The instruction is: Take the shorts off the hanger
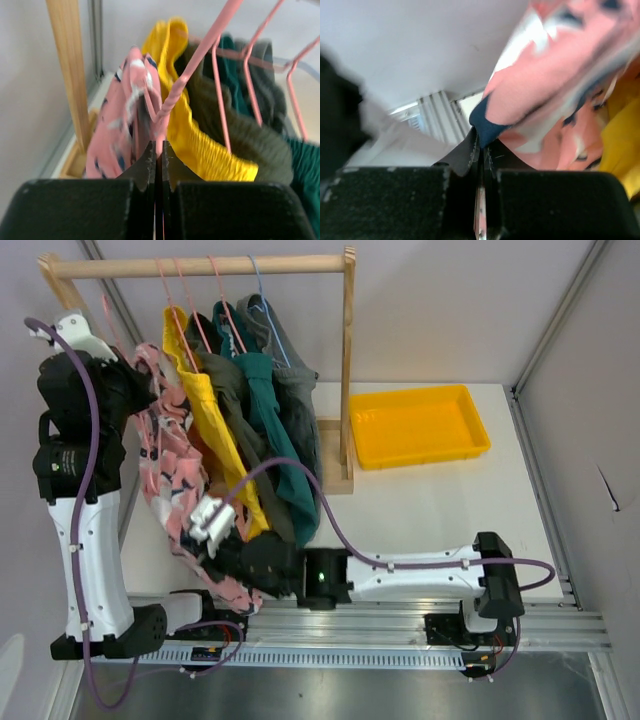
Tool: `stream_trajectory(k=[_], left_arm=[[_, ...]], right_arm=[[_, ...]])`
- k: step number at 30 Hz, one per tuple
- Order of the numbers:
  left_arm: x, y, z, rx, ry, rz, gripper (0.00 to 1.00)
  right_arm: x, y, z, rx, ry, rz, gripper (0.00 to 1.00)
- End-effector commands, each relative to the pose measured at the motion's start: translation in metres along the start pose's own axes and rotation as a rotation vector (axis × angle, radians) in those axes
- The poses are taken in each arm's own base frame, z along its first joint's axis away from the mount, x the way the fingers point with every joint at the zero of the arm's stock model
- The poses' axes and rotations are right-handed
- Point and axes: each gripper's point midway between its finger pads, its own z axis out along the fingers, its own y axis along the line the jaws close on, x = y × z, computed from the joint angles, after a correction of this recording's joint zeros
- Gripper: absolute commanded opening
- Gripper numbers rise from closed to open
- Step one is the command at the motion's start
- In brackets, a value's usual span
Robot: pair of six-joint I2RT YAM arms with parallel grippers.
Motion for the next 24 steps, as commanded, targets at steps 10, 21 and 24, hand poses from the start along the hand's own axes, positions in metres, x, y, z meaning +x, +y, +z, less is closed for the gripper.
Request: stream_trajectory(k=[10,21,24], left_arm=[[0.054,-0.013,-0.06,0.139,0.118,-0.102,0.0],[-0.021,0.003,-0.07,0.029,-0.099,-0.062,0.0],[-0.021,0.001,-0.058,0.022,-0.091,-0.056,0.0]], right_arm=[[-0.053,-0.136,0.077,0.065,-0.039,-0.003,0.0],[-0.012,-0.083,-0.106,0.092,0.009,-0.023,0.0],[-0.036,-0.081,-0.159,0.119,-0.004,-0.025,0.0]])
